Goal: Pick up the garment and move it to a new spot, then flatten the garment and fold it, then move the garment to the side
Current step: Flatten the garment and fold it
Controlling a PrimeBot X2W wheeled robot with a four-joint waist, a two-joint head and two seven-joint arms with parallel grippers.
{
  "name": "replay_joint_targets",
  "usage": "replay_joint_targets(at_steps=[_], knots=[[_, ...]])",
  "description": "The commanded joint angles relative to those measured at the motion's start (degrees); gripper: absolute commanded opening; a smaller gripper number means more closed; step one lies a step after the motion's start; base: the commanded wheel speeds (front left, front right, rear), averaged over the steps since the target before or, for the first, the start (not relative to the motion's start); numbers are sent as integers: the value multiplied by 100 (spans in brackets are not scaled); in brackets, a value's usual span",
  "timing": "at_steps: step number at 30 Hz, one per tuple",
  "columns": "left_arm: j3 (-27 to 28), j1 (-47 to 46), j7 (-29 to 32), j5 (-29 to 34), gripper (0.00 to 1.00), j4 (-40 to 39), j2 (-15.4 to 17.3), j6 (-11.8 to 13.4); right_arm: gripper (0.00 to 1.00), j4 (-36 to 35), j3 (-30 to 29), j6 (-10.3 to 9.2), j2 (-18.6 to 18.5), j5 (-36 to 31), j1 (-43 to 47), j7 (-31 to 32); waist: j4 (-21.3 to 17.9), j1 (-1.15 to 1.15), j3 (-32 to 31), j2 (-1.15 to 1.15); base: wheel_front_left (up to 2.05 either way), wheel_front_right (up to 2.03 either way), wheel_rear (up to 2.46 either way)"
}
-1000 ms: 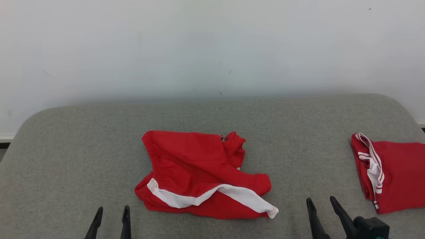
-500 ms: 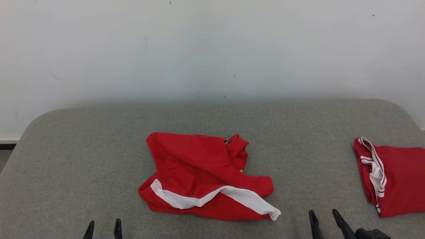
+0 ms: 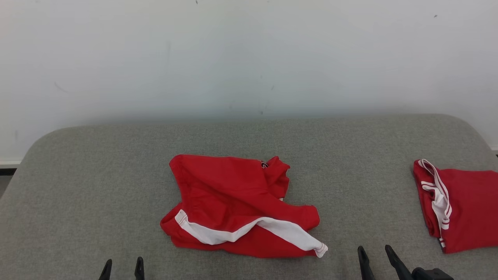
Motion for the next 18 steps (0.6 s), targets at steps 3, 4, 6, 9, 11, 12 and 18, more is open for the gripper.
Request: replay_joint_targets(at_steps=[3, 4, 6, 9, 11, 12, 18], knots=[[20, -85, -15, 58, 100, 38, -6, -25, 100, 12, -4, -15, 13, 14, -11, -28, -1, 0, 14, 0, 0, 0, 0], [22, -89, -15, 66, 100, 42, -9, -28, 100, 14, -5, -15, 15, 13, -17, -31, -2, 0, 19, 0, 0, 0, 0], [29, -83, -14, 68, 100, 52, -13, -35, 100, 17, 7, -15, 18, 6, -31, -34, -4, 0, 28, 0, 0, 0, 0], [40, -115, -15, 53, 100, 82, -26, -43, 100, 13, 40, -15, 21, 9, -54, -35, -15, 0, 42, 0, 0, 0, 0], [19, -183, -15, 26, 100, 142, -33, -47, 100, 2, 73, -15, 23, 19, -69, -35, -17, 0, 60, 0, 0, 0, 0], [1, -241, -14, 22, 100, 183, -36, -47, 100, 0, 113, -15, 25, 34, -87, -26, -16, 0, 72, 0, 0, 0, 0], [-279, -866, 72, -47, 100, 840, 24, -38, 100, 61, 506, -15, 30, 216, -190, 42, -27, 0, 153, 0, 0, 0, 0]])
